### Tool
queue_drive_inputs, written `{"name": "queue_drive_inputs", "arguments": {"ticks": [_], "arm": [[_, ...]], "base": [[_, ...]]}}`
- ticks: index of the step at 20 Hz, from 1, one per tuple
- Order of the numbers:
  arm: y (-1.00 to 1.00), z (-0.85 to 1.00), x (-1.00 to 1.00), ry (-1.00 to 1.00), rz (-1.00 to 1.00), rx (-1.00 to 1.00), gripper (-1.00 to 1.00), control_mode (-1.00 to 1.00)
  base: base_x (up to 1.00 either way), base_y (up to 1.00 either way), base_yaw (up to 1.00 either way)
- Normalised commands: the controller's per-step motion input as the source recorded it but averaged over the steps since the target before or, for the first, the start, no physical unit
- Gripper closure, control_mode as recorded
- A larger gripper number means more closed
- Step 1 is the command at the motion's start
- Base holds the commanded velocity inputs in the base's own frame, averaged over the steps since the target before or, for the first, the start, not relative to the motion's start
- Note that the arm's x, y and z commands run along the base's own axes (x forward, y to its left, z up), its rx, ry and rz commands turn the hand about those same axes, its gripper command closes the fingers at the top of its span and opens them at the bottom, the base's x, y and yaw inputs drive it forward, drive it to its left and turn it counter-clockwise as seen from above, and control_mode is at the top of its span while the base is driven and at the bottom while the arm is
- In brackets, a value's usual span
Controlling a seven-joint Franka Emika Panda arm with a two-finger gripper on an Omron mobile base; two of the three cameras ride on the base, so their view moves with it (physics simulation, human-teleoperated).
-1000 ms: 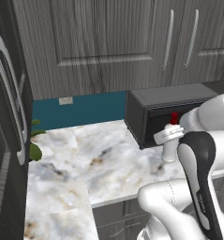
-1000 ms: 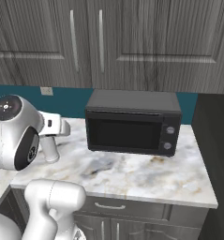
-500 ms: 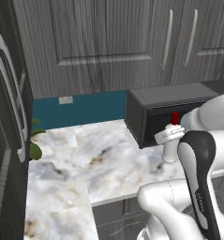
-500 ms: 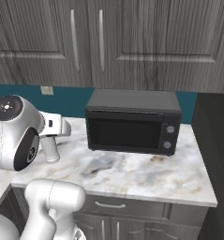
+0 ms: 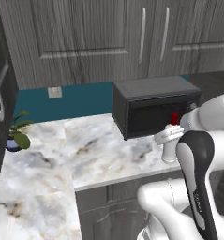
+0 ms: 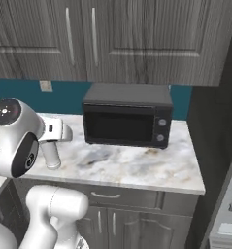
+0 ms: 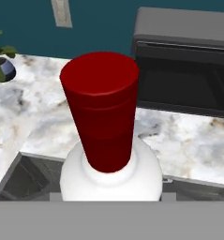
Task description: Place the liquors on the top shelf of the fridge to keep them out of children's reach, and place the pear on lower shelves for easy access.
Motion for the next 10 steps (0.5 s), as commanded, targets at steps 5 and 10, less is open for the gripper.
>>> {"name": "queue_drive_inputs", "arguments": {"ticks": [5, 10], "arm": [[0.00, 0.00, 0.00, 0.00, 0.00, 0.00, 1.00, 1.00], [0.00, 0.00, 0.00, 0.00, 0.00, 0.00, 1.00, 1.00]], "base": [[-0.04, -0.83, 0.00], [0.00, -0.85, 0.01]]}}
